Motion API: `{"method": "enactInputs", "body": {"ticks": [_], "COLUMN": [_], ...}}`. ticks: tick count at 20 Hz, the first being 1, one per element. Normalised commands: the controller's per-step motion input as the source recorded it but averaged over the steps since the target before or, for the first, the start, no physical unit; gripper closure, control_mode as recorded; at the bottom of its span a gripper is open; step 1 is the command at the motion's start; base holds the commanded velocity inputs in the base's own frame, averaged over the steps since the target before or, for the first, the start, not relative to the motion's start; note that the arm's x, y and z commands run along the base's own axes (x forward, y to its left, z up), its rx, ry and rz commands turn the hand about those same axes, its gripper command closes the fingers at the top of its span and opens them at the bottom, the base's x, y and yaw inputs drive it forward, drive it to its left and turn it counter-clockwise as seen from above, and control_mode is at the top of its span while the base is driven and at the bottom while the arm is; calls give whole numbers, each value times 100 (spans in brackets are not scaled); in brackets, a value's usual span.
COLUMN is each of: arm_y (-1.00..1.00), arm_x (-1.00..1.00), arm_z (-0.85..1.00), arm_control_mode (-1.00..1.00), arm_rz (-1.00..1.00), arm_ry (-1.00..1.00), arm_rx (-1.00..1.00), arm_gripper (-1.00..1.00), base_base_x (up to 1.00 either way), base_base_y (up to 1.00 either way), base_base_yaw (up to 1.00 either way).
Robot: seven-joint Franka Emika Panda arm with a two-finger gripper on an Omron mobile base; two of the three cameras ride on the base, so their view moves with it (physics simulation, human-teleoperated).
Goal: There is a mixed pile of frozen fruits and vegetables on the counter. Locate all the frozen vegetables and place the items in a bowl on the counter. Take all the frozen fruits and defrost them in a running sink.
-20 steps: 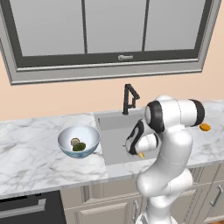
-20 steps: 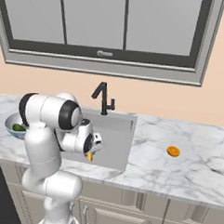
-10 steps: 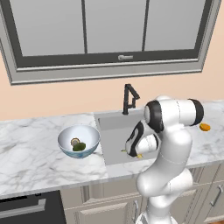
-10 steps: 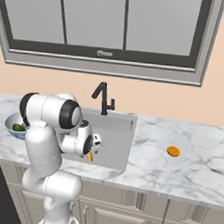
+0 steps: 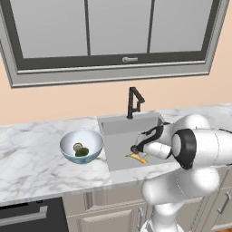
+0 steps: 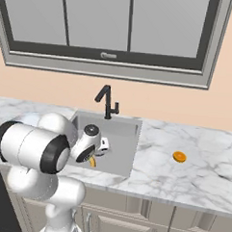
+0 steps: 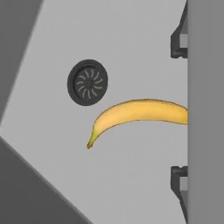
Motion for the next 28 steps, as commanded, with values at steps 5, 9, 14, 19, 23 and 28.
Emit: {"method": "enactInputs", "body": {"ticks": [5,9,14,19,23,28], "arm_y": [-18,-7,-41,-70,-81,-98], "arm_x": [0,1,-1,-1,-2,1], "arm_z": [100,100,100,82,63,5], "arm_control_mode": [-100,-100,-100,-100,-100,-100], "arm_rz": [-3,-3,-4,-7,-19,-59], "arm_ry": [2,2,8,5,1,10], "arm_rx": [2,0,1,0,-1,0], "arm_gripper": [-100,-100,-100,-100,-100,-100], "base_base_x": [0,0,0,0,0,0], "base_base_y": [0,0,0,0,0,0], "base_base_yaw": [0,0,0,0,0,0]}}
